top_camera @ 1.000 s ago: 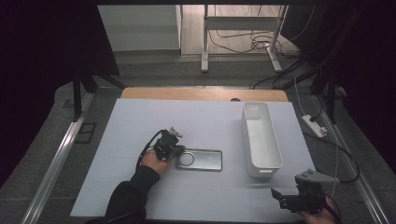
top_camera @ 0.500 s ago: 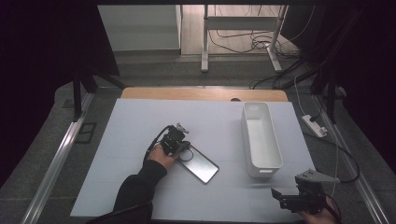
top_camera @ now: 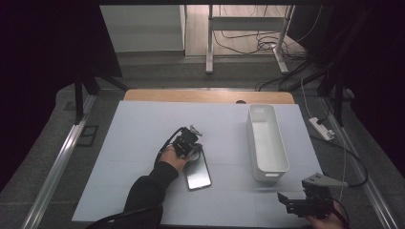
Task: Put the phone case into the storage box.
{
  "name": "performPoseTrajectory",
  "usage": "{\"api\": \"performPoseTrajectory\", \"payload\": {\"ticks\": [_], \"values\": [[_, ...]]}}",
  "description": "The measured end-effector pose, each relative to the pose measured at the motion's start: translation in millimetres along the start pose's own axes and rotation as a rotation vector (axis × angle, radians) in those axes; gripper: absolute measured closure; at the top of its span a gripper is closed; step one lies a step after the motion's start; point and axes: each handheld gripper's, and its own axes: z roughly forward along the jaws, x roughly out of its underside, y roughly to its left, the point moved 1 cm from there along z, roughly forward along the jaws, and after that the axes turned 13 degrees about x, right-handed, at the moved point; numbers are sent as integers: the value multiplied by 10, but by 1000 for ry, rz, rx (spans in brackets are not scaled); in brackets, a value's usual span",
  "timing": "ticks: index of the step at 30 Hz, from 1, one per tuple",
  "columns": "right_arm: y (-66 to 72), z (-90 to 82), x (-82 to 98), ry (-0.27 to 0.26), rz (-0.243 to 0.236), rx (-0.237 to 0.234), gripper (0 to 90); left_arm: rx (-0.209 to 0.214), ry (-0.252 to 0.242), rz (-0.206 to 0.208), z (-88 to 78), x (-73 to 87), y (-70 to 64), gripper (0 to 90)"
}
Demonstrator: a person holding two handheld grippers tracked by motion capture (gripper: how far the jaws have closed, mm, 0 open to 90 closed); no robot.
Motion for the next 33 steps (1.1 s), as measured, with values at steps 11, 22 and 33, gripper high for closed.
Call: {"api": "performPoseTrajectory", "payload": {"ticks": [11, 22, 33], "values": [[-2, -1, 1, 0, 2, -2, 0, 13, 16, 30, 77, -88, -121, 892], [1, -2, 1, 0, 0, 0, 0, 33, 33, 61, 99, -83, -259, 892], [1, -2, 1, 0, 0, 0, 0, 34, 36, 79, 81, -80, -316, 891]]}}
